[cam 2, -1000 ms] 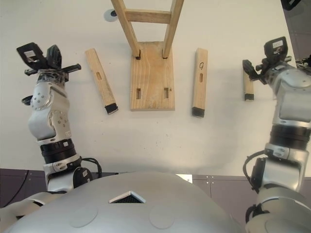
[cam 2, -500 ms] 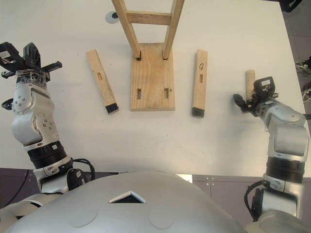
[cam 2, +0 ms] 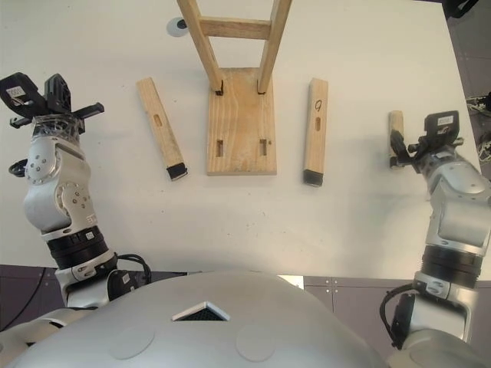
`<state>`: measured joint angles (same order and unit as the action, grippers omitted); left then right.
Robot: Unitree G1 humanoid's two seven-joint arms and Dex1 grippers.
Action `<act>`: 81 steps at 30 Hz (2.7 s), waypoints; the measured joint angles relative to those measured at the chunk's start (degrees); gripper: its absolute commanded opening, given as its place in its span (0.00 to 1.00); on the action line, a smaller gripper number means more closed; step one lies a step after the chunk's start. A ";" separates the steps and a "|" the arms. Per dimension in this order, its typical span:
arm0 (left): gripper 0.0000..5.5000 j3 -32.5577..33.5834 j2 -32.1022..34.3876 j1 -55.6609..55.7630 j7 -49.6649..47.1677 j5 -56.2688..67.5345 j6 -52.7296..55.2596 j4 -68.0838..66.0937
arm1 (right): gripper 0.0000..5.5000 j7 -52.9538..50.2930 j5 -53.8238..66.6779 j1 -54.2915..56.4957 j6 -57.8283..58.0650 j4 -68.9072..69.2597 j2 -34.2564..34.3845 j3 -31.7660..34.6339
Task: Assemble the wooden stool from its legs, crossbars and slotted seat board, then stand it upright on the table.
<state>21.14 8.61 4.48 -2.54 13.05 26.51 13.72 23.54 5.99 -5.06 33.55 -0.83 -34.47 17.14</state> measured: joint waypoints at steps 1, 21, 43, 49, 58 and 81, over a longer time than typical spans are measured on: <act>0.00 0.02 0.19 0.21 0.02 -0.01 0.01 -0.15 | 0.67 0.17 0.23 -0.34 0.15 -0.06 -0.12 -0.37; 0.00 0.15 0.51 6.37 -1.01 3.53 3.22 6.49 | 0.23 4.02 10.96 3.12 14.10 -3.56 -0.40 3.00; 0.48 -10.09 3.15 32.84 11.63 45.59 25.79 12.00 | 0.23 -1.94 17.80 34.42 -4.94 24.85 15.44 -10.74; 0.54 -12.58 6.91 38.17 16.02 47.75 29.53 6.14 | 0.23 -1.58 10.18 26.52 -13.52 30.31 16.17 -19.52; 0.42 -9.05 6.61 40.39 12.76 51.21 29.84 2.36 | 0.23 -2.64 5.72 24.37 -20.67 29.37 18.07 -22.29; 0.07 -4.95 8.03 34.85 9.55 55.78 24.63 2.24 | 0.56 3.57 4.28 24.71 -15.15 23.96 16.14 -24.33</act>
<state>16.19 16.64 39.34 7.01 68.83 51.14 15.96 27.12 10.27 19.65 18.41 23.13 -18.33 -7.20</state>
